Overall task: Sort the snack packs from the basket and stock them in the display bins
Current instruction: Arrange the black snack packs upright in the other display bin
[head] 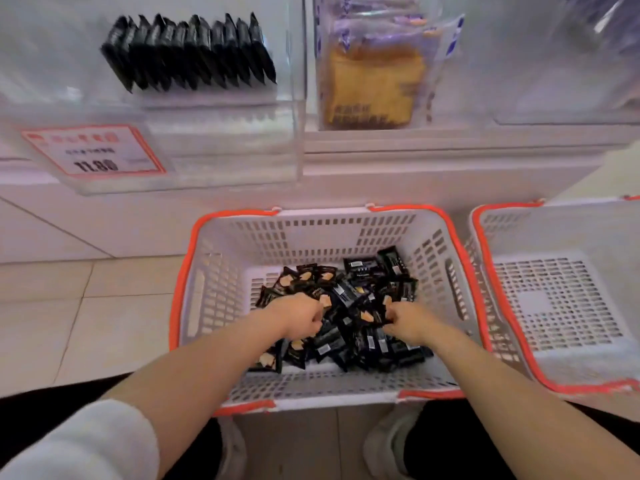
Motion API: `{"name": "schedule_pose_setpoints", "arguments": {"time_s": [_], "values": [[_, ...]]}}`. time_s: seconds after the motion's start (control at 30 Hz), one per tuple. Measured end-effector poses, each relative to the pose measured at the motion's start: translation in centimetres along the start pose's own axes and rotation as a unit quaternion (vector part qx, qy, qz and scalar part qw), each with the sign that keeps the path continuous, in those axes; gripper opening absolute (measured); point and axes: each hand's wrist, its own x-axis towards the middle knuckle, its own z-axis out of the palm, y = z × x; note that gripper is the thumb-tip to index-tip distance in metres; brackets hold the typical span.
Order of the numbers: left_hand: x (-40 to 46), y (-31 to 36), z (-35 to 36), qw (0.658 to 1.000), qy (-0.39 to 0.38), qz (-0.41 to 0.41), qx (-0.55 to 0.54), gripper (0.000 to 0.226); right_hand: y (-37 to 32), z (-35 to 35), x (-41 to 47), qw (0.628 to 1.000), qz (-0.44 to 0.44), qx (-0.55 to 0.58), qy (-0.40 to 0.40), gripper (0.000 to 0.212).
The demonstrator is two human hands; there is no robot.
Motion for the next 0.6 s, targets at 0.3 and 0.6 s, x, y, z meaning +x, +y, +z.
{"name": "schedule_pose_setpoints", "arguments": {"time_s": [0.3,0.6], "values": [[4.9,-1.3,9.3,0.973,0.004,-0.116,-0.199,0.023,2.1,5.8,7.3,1.0,-0.014,-0.01,0.021,0.042],[5.9,-4.6,11.1,0.927,0.174,-0.234,-0.237,0.036,2.3,8.7,9.9,0.985,-0.045,-0.149,0.075,0.057]]}}
